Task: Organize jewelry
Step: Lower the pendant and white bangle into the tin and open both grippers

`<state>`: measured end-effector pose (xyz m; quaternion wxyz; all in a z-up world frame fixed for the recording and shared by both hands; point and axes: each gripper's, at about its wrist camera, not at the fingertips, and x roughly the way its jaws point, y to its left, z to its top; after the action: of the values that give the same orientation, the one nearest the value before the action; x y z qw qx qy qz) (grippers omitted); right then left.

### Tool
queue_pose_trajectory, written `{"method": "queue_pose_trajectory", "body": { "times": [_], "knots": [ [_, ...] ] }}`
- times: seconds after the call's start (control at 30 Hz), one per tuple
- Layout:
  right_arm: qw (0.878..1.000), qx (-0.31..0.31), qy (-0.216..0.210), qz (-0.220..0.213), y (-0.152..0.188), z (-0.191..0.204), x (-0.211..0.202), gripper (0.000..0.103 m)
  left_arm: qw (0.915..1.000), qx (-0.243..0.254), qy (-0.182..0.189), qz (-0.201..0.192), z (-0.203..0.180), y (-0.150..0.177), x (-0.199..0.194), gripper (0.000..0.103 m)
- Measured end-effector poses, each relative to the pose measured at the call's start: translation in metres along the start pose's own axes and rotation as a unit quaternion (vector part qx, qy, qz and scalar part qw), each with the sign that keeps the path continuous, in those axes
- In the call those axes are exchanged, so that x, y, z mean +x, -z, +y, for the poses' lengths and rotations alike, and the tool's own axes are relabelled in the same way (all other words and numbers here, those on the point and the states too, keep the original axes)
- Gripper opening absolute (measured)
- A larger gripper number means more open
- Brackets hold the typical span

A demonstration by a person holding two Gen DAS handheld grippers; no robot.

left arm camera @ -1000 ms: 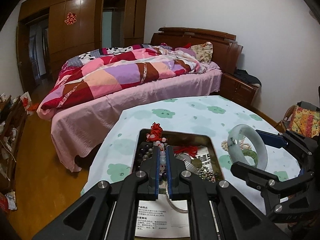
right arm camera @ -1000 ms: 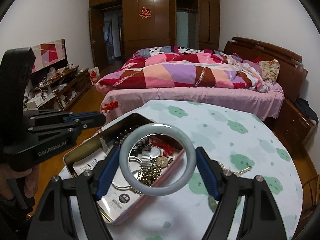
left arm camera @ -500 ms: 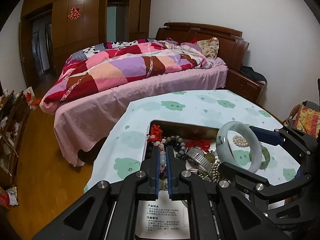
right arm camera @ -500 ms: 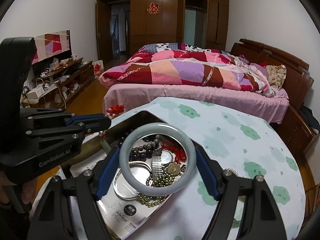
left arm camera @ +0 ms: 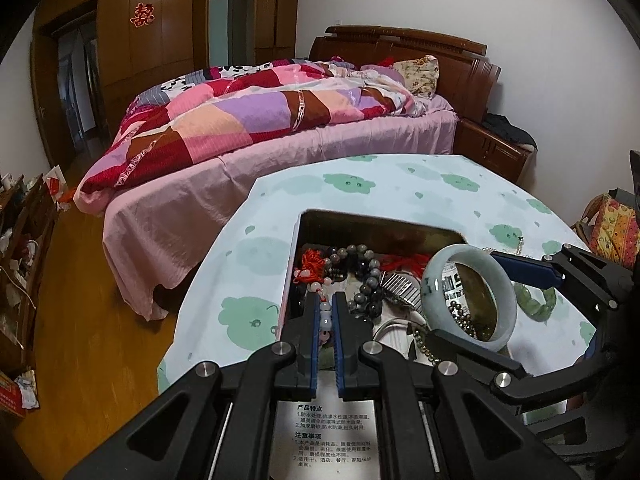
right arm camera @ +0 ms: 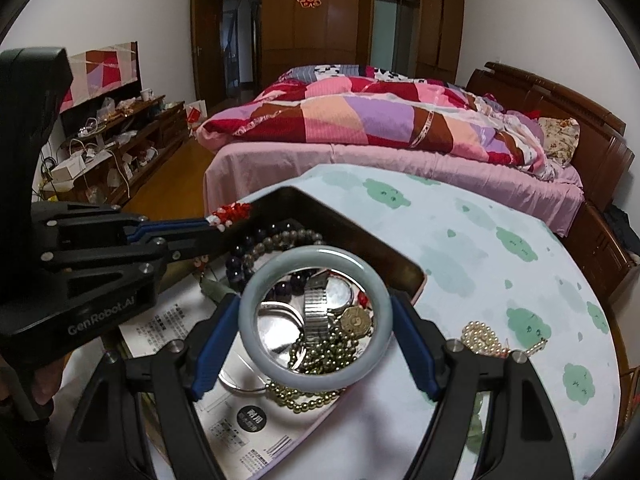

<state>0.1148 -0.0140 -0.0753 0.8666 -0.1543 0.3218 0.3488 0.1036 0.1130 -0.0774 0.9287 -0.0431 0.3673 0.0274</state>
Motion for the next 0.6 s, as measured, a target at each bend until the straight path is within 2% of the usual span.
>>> {"method": "queue_pose_trajectory", "body": {
  "times": [0.6],
  "knots": [
    [1.000,-0.005,0.001,0.015,0.005,0.002,0.011,0.078,0.9998,0.002,0.002,0.021,0.002,0.005,0.012,0.005]
  ]
}}
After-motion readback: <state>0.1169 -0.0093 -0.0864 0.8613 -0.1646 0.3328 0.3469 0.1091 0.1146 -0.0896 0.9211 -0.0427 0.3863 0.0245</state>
